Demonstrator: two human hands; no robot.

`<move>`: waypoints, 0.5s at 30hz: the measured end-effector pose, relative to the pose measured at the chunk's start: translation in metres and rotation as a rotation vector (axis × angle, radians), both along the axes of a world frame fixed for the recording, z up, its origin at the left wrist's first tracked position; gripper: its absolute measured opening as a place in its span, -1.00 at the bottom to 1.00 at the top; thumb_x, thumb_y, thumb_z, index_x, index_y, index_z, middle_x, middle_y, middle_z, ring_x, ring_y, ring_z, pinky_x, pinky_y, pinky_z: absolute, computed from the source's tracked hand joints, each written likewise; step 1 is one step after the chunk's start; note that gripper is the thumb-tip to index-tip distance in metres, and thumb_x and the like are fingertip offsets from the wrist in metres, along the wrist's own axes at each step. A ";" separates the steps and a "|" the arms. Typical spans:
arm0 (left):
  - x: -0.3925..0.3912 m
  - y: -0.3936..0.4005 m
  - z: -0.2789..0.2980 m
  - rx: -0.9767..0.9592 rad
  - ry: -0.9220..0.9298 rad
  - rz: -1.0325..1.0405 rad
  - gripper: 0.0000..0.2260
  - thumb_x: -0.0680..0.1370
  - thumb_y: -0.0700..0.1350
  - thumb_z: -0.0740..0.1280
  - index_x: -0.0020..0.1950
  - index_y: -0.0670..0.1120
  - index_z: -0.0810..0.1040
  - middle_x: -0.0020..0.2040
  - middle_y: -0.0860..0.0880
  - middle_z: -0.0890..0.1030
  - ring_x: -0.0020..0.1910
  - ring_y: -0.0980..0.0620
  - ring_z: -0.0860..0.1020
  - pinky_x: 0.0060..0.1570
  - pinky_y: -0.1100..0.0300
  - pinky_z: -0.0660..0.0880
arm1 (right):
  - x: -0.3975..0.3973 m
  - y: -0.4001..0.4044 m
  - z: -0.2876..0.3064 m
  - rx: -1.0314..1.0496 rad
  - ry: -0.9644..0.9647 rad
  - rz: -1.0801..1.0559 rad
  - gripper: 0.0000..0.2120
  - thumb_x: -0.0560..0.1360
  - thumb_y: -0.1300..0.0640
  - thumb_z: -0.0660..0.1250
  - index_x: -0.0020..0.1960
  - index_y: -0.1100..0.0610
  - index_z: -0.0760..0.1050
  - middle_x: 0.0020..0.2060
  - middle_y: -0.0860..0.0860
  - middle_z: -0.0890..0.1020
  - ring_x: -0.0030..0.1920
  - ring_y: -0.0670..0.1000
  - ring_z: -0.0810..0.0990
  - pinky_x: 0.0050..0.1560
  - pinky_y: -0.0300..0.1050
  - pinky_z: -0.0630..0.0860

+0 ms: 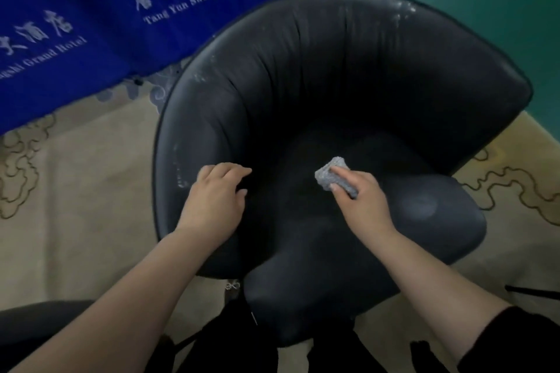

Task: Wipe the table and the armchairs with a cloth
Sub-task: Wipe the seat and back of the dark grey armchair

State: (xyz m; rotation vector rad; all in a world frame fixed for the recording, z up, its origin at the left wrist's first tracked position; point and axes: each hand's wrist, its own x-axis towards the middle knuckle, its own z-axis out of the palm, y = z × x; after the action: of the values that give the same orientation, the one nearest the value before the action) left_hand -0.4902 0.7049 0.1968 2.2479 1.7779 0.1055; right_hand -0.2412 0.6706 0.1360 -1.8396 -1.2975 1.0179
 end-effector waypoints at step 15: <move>-0.169 0.097 0.020 -0.235 0.015 -0.030 -0.24 0.43 0.00 0.47 0.52 0.14 0.14 0.55 0.01 0.05 0.49 -0.10 0.13 0.42 -0.01 0.20 | -0.168 0.039 0.019 -0.003 0.234 -0.076 -0.62 0.52 0.12 0.33 0.27 -0.20 0.46 0.13 -0.22 0.43 0.10 -0.37 0.41 0.01 -0.58 0.34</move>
State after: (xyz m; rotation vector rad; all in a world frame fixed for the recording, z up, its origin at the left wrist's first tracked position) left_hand -0.6595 0.8016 0.2165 2.1114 1.6669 -0.1205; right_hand -0.4091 0.7091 0.1554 -1.7002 -1.0796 1.1555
